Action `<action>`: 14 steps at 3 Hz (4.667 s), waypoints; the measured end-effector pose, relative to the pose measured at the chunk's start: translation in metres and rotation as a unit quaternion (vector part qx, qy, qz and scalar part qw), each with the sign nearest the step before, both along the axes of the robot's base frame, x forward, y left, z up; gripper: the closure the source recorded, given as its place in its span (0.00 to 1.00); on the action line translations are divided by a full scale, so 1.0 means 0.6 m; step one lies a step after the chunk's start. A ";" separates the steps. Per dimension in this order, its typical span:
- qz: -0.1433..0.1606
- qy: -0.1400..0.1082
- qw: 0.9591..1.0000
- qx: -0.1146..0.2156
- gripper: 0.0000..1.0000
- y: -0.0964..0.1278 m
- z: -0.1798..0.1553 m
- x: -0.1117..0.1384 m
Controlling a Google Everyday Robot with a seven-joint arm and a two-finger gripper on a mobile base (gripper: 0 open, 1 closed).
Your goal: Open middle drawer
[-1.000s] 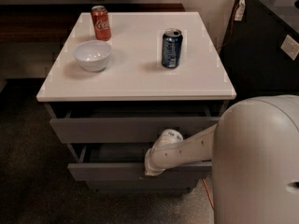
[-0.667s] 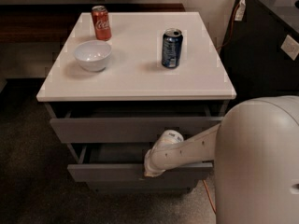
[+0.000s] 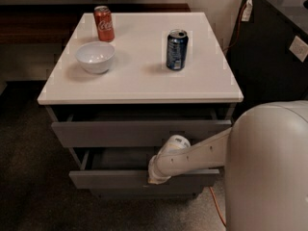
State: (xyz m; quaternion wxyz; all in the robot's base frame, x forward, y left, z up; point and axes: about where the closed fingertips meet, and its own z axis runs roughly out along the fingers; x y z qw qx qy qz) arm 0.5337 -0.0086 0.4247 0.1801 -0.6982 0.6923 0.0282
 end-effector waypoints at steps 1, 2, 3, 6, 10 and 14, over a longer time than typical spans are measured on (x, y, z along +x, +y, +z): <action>0.000 0.000 1.000 0.000 1.00 0.000 0.000 0.000; 0.002 0.008 1.000 0.008 1.00 0.006 -0.001 -0.014; 0.002 0.008 1.000 0.008 1.00 0.003 -0.001 -0.013; 0.003 0.016 1.000 0.017 0.28 0.009 0.000 -0.028; 0.003 0.045 0.998 0.035 0.61 0.024 -0.030 -0.053; 0.013 0.057 0.997 0.049 1.00 0.040 -0.028 -0.084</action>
Offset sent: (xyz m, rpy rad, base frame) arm -0.1292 0.0418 0.0316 0.3221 0.3237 0.0820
